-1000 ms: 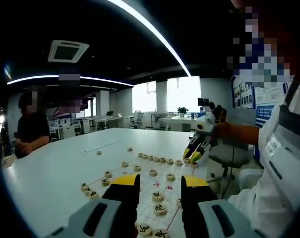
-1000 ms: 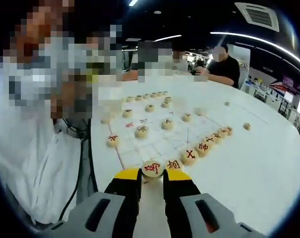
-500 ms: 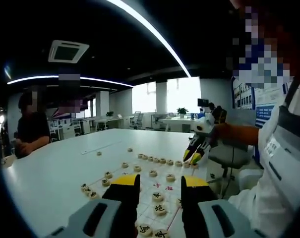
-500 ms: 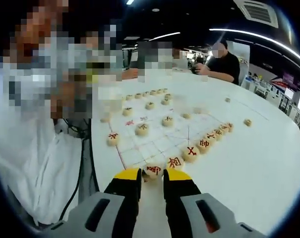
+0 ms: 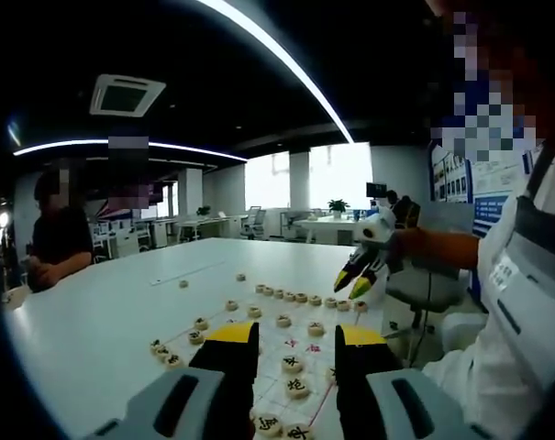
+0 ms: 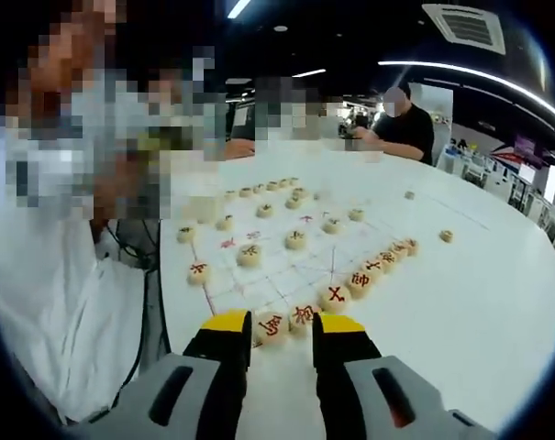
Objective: Pick up the chess pieces one by one and place each piece onto its starting position on the chessboard, setting the pieces on their correct points until all the chess pieces are arranged in the starting layout
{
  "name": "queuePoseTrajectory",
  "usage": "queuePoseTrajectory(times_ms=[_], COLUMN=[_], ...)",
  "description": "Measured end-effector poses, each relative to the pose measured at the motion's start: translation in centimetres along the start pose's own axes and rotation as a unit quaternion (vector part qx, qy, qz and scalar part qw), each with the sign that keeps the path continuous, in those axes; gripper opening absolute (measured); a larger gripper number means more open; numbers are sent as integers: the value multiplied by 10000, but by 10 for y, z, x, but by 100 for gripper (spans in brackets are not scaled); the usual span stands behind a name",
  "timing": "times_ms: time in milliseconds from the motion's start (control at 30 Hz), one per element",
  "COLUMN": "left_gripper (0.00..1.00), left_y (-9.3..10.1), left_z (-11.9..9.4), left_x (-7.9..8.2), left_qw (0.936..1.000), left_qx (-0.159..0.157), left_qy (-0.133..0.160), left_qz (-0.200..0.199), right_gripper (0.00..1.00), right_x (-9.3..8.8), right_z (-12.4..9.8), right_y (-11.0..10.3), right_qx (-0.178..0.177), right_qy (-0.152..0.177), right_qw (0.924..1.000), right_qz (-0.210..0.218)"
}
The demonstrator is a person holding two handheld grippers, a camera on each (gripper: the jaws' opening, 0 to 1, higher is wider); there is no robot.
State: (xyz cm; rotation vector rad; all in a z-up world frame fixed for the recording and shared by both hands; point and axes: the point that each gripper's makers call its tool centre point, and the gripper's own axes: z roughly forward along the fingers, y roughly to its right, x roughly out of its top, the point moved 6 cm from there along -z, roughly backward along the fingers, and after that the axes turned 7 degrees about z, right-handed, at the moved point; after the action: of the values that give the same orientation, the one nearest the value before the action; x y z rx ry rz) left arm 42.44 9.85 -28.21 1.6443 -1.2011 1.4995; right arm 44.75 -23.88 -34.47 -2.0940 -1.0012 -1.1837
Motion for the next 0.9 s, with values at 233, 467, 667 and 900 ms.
queuePoseTrajectory(times_ms=[233,467,667,900], left_gripper=[35,35,35,35], left_y=[1,0,-1,-2], left_z=[0,-1,-2,-3], left_x=[1,1,1,1], left_qw=[10000,10000,10000,10000], left_qx=[-13,15,27,55], left_qy=[1,14,19,12], left_qz=[22,3,-5,0], right_gripper=[37,39,39,39], right_x=[26,44,57,67], right_z=[10,26,55,83], right_y=[42,101,139,179], right_qx=[-416,-879,-1189,-1516], right_qy=[647,847,694,437], right_qw=[9956,9880,9851,9822], right_qz=[526,942,1035,1019])
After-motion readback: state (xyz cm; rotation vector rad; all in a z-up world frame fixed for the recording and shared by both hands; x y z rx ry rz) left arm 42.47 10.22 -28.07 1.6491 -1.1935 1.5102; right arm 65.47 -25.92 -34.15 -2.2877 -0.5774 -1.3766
